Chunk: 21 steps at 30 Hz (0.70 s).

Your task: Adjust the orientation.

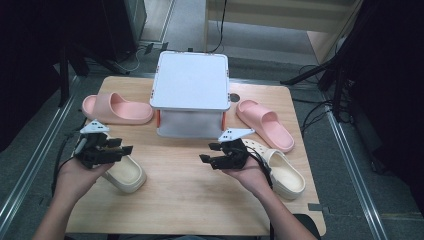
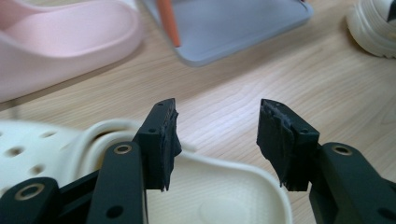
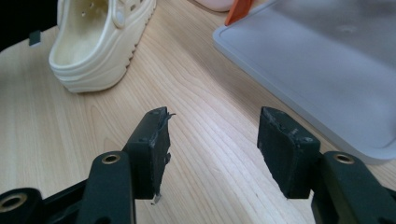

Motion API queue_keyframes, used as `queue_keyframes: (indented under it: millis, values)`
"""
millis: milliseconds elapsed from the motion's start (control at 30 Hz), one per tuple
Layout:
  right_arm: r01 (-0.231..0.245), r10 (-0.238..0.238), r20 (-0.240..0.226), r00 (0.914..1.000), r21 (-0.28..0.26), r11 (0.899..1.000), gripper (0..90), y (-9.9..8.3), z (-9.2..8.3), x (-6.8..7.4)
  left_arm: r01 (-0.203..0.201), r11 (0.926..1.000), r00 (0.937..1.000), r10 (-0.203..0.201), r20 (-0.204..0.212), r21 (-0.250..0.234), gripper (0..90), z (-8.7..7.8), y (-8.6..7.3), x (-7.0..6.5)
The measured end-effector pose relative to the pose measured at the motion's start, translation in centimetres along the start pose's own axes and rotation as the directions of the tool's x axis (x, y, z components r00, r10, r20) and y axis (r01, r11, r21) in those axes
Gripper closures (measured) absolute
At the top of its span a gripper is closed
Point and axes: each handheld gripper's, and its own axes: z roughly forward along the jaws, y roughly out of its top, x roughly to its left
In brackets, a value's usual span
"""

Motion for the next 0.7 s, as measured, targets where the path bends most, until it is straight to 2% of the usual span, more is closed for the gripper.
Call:
queue_keyframes:
  millis: [133,300,333,500,533,667,700]
  values:
    - [0.001,-0.001,-0.016,0.9999,0.003,1.000,44.3,0.5,0.5,0.1,0.032,0.9994,0.9988,-0.032,-0.037,-0.014,47.8,-1.2,-0.8,1.5]
    - [0.015,-0.014,-0.028,0.9995,0.014,1.000,44.3,0.7,1.0,0.5,0.062,0.9980,0.9960,-0.062,-0.064,-0.014,48.2,-1.4,-1.4,2.9]
    - [0.015,-0.015,-0.027,0.9995,0.016,1.000,44.3,0.7,1.1,0.5,0.066,0.9975,0.9965,-0.067,-0.050,-0.027,49.2,-1.3,-1.7,3.2]
    - [0.015,-0.014,-0.028,0.9995,0.022,1.000,44.3,0.7,1.1,0.6,0.073,0.9964,0.9961,-0.075,-0.046,-0.044,49.1,-1.4,-1.7,3.5]
    - [0.015,-0.014,-0.027,0.9995,0.022,1.000,44.3,0.7,1.1,0.5,0.071,0.9963,0.9949,-0.074,-0.068,-0.048,48.1,-1.7,-1.6,3.4]
    - [0.010,-0.009,-0.026,0.9996,0.024,1.000,44.3,0.7,1.0,0.5,0.076,0.9961,0.9939,-0.079,-0.077,-0.045,46.6,-2.3,-1.2,3.4]
    - [0.010,-0.009,-0.026,0.9996,0.024,1.000,44.3,0.7,1.0,0.5,0.075,0.9966,0.9938,-0.078,-0.080,-0.032,46.6,-2.1,-1.1,3.5]
